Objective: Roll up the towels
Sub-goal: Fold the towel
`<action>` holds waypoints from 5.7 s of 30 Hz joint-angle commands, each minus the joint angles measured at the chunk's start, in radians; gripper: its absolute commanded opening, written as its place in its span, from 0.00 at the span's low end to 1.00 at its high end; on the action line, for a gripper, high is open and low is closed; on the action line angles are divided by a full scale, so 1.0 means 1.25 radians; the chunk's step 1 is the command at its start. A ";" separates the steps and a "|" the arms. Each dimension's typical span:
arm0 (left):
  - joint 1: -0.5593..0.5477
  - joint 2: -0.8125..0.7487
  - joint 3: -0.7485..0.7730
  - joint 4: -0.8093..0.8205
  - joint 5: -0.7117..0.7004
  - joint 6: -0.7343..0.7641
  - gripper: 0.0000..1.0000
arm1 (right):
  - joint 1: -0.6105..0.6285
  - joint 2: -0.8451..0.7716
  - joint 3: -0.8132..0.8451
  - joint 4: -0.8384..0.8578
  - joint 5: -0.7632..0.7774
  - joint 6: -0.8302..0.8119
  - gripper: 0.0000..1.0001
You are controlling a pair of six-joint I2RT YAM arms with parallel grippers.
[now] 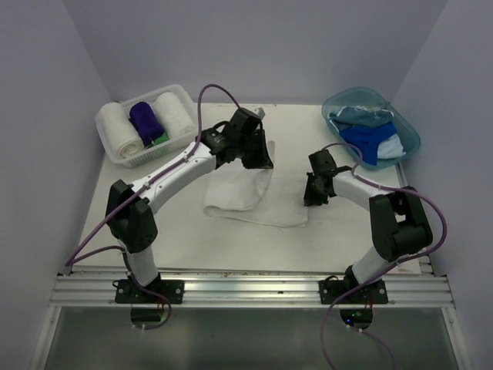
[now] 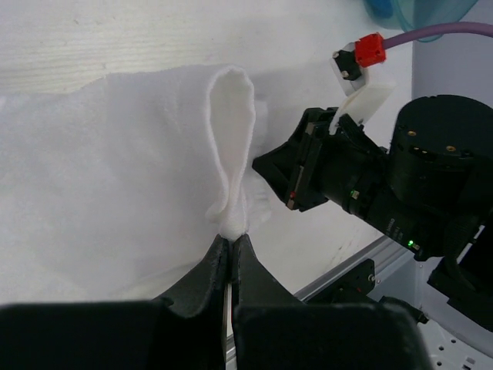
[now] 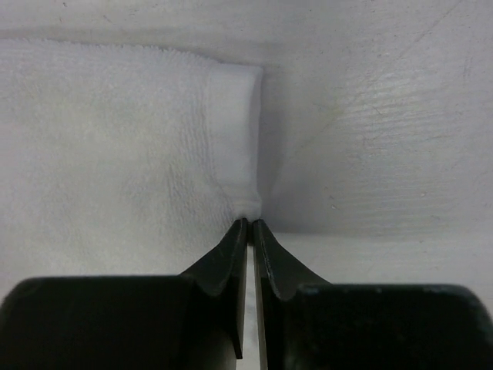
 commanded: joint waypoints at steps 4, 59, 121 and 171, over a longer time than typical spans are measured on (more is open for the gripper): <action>-0.063 0.085 0.119 0.036 0.025 -0.002 0.00 | -0.013 0.019 -0.032 0.034 -0.001 0.008 0.08; 0.265 -0.234 0.081 -0.261 -0.078 0.378 0.00 | -0.019 0.041 -0.028 0.047 -0.032 -0.004 0.08; -0.058 0.105 0.182 -0.094 0.056 0.203 0.67 | -0.072 -0.165 -0.039 -0.048 -0.011 -0.018 0.43; 0.092 -0.123 -0.499 0.125 -0.104 -0.230 0.68 | 0.242 -0.099 0.155 -0.113 0.129 0.111 0.70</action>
